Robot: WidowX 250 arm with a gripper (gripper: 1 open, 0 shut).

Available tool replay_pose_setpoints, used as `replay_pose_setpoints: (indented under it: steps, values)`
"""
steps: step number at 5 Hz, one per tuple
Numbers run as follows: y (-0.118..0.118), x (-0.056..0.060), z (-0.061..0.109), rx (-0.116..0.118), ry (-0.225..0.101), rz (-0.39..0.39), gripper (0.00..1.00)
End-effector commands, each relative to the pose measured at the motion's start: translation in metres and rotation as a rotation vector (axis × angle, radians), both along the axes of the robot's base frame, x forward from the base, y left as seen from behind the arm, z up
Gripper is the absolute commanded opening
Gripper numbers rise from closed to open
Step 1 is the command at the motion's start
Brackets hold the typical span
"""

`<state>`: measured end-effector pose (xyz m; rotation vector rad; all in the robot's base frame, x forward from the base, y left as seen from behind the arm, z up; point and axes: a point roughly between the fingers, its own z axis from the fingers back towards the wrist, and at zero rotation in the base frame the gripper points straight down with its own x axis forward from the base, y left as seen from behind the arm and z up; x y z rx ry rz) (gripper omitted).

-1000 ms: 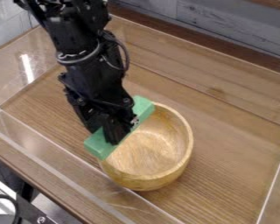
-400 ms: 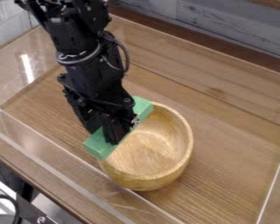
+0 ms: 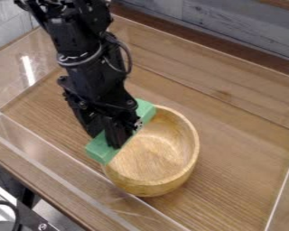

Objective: Remove the green block from inside the brown bowl and put it on the table

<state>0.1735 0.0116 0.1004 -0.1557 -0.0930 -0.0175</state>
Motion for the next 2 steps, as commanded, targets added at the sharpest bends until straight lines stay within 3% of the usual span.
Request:
replay_pose_setpoints:
  steps: [1,2]
  values:
    - [0.0041,0.0053,0.0056,0.010,-0.024,0.013,0.00]
    - [0.0049,0.0054,0.0051,0.010,-0.021,0.020,0.00]
